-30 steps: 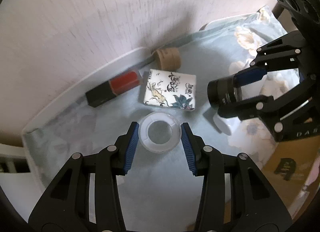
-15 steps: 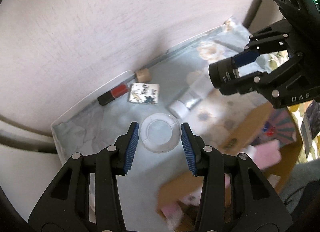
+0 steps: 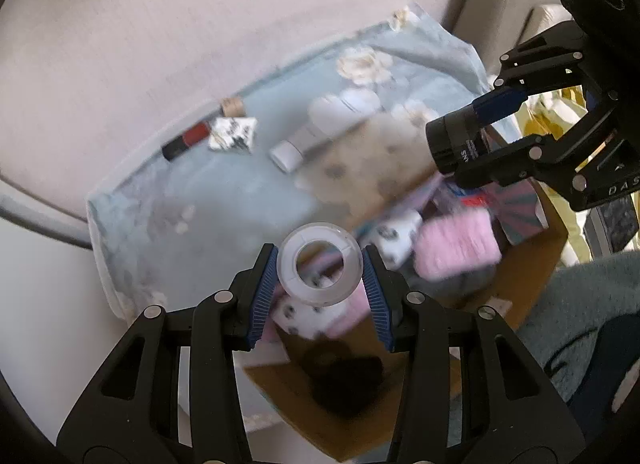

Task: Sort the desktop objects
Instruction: 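Carry tape ring with left tool while right tool carries lens cap over box, then open left tool dropping tape ring while right tool releases lens cap into box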

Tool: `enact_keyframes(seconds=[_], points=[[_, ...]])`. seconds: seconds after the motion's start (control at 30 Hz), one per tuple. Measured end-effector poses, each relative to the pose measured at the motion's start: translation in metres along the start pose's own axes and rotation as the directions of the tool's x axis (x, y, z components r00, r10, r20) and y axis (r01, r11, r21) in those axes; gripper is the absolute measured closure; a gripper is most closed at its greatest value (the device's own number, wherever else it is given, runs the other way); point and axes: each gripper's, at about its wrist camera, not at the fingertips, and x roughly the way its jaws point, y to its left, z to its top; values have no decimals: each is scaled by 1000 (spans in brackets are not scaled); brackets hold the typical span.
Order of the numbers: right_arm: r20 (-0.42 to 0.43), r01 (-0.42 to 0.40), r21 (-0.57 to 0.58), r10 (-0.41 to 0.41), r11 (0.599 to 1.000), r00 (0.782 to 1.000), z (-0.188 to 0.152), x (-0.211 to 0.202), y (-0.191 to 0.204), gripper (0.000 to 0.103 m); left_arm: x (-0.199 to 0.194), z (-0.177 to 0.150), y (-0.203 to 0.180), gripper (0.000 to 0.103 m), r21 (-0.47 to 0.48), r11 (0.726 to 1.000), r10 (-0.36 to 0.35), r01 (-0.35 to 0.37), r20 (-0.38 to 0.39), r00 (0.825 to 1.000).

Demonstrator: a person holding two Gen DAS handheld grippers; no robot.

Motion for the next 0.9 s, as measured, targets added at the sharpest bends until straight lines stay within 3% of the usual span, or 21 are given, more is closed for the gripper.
enact_keyframes(seconds=[0.43,0.9], points=[[-96,-66,-77,58,995,994,-37,29,27,70,25,-42,-19,63,-78,997,8,-11,-47,999],[-119,-65,-64,57,996,991,-37,30,20,70,31,-44,-14,63,-118,993,19,-25,-45,999]])
